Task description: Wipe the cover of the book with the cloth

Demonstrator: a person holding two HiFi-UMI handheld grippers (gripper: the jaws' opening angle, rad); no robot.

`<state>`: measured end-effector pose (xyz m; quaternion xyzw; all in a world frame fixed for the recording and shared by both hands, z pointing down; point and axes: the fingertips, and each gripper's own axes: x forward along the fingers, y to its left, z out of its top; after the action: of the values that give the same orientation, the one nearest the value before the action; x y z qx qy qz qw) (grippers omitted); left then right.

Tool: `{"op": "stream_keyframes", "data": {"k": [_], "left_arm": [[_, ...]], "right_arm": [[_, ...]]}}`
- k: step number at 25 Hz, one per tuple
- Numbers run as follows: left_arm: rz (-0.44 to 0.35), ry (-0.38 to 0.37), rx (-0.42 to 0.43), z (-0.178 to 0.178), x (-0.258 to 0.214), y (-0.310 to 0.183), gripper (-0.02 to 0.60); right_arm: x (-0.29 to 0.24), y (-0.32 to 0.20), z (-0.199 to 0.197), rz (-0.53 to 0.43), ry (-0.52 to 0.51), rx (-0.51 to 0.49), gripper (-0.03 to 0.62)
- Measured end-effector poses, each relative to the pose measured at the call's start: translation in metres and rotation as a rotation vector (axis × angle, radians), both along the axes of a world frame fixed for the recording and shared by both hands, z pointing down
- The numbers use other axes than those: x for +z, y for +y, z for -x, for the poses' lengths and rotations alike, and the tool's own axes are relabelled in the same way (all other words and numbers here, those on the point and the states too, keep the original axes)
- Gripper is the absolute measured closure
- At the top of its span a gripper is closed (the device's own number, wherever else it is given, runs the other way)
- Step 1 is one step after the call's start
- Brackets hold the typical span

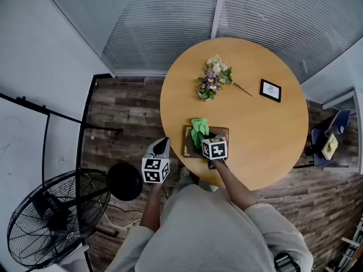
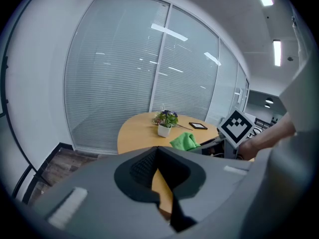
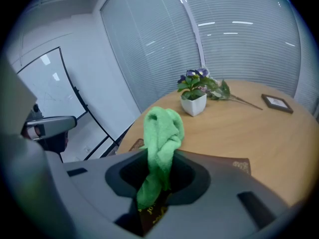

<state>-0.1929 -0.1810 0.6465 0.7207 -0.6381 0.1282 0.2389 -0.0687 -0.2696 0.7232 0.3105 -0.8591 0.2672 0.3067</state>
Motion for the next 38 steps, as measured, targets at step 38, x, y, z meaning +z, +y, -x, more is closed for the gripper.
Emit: {"op": "stream_keyframes", "data": {"k": [38], "left_arm": [[-0.026,0.026,0.18,-0.069,-0.005,-0.049,0.572]], "right_arm": [[-0.001,-0.028,-0.113,-0.079,0.162,0.15,0.488]]}}
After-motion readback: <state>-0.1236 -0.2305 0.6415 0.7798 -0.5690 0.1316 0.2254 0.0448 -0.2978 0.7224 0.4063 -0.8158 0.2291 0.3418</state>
